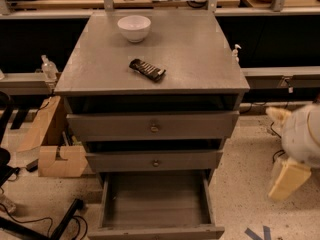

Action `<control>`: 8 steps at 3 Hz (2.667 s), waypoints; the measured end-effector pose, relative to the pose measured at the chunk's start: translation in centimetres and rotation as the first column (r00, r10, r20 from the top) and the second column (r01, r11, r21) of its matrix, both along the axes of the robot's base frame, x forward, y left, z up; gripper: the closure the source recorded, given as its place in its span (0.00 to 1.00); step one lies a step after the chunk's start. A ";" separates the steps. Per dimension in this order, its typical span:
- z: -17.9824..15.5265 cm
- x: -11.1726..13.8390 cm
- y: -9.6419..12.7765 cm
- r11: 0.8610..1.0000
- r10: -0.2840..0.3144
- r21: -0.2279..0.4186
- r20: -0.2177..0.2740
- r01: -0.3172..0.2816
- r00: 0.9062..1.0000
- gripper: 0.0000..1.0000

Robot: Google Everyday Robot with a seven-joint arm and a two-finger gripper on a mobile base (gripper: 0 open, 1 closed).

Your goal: Close bottom drawer

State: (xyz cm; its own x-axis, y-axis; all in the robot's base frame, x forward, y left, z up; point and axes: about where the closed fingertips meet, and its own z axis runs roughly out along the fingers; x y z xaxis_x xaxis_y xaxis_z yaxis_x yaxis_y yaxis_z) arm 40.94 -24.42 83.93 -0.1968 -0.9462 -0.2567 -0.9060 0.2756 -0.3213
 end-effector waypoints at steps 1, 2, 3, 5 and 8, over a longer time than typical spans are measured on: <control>-7.1 -0.7 -1.2 0.998 0.056 -0.002 0.029 -0.056 0.998 0.00; -11.9 0.4 -1.8 0.998 0.064 -0.002 0.078 -0.064 0.995 0.00; -15.7 2.4 -1.8 1.000 0.022 0.017 0.170 -0.026 0.985 0.00; -17.0 2.3 -0.9 0.999 0.022 0.042 0.187 -0.031 0.982 0.00; -37.1 -4.1 -0.1 0.960 -0.037 0.281 0.060 0.019 0.997 0.41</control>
Offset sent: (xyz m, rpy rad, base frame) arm 0.0547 -0.0333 -0.1654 0.0016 -0.2925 0.0337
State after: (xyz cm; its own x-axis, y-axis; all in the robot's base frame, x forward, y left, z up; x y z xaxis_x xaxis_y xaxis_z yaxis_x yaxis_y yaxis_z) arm 36.79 -24.53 46.85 -0.1965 -0.8291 -0.5234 -0.8765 0.3878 -0.2851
